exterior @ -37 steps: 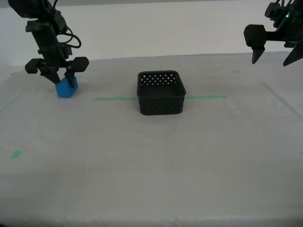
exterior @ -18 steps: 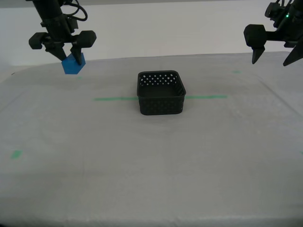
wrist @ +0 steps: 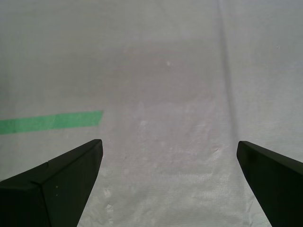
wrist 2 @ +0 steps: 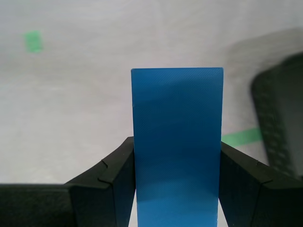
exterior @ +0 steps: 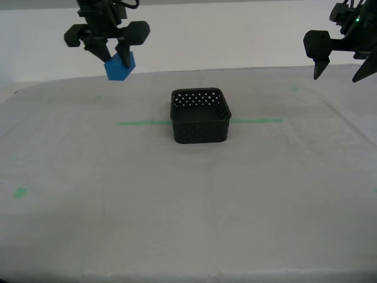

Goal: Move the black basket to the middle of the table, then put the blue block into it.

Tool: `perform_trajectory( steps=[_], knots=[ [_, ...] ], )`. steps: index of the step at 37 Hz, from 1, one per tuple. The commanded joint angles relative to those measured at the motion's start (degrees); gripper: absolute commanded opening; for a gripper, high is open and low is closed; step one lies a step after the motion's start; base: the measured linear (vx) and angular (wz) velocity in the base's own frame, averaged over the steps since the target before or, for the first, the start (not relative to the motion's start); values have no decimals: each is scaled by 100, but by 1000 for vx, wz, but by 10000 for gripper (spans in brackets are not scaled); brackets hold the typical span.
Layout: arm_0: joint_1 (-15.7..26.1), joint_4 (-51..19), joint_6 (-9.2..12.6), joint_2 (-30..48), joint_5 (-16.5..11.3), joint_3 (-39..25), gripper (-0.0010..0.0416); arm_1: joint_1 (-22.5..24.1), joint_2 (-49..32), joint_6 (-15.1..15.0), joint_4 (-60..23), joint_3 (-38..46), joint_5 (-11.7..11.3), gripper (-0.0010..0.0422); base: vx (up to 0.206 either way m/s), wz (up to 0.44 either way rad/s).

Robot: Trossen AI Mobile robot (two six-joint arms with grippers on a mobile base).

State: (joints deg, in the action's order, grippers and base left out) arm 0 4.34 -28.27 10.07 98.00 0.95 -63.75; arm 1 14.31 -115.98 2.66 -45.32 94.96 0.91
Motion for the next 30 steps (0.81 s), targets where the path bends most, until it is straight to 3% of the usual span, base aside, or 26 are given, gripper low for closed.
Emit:
perform_trajectory(
  steps=[1, 14, 30],
  knots=[
    [-2, 0, -4, -4, 2, -4, 399, 271, 4, 107, 31, 24, -2, -1, 0, 0],
    [-2, -2, -4, -2, 2, -4, 399, 1099, 4, 468, 415, 105, -7, -1, 0, 0],
    [0, 0, -4, -4, 2, -4, 399, 1812, -2, 538, 763, 94, -7, -1, 0, 0]
  ],
)
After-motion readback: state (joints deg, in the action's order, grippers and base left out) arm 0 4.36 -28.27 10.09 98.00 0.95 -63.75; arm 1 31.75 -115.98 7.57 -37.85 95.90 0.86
